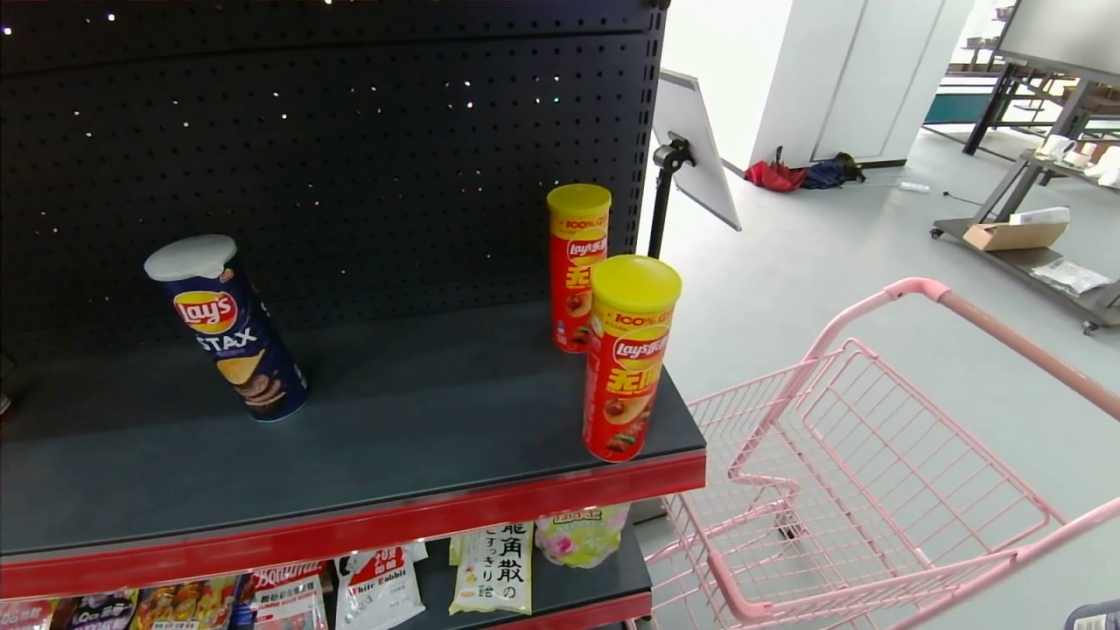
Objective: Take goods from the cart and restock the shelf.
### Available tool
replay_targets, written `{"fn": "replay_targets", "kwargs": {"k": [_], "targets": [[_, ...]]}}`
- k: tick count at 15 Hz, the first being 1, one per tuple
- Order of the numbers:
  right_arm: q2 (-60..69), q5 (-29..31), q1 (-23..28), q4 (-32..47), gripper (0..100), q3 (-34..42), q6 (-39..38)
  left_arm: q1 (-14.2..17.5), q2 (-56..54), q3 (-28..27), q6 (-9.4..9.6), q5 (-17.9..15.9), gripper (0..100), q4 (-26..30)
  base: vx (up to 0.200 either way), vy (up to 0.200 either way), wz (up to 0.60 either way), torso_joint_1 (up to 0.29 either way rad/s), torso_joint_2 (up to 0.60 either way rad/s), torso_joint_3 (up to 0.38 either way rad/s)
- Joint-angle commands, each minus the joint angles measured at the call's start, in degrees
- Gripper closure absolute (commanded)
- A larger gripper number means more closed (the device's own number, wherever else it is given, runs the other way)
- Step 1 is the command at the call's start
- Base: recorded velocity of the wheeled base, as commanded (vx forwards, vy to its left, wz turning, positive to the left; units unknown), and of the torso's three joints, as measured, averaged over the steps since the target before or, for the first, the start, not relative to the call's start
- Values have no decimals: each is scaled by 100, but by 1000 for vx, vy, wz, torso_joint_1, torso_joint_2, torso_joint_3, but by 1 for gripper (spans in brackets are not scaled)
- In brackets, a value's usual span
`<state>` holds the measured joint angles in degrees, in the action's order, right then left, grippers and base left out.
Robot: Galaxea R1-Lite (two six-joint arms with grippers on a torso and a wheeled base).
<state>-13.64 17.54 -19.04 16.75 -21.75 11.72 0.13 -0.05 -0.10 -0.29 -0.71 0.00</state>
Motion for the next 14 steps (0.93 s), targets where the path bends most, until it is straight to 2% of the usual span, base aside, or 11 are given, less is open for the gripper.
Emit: {"fn": "replay_targets", "kwargs": {"k": [1, 4, 10, 14], "targets": [[-33, 12, 6, 4, 100, 30, 6, 4, 5, 1, -6, 0, 0, 0, 0, 0, 0, 0, 0, 0], [-33, 4, 6, 4, 100, 83, 6, 4, 5, 1, 3, 0, 0, 0, 0, 0, 600, 2, 4, -2], [2, -40, -12, -49, 100, 136, -170, 4, 5, 1, 3, 0, 0, 0, 0, 0, 0, 0, 0, 0], [-7, -40, -12, -49, 100, 145, -249, 4, 5, 1, 3, 0, 0, 0, 0, 200, 0, -2, -1, -1]]}}
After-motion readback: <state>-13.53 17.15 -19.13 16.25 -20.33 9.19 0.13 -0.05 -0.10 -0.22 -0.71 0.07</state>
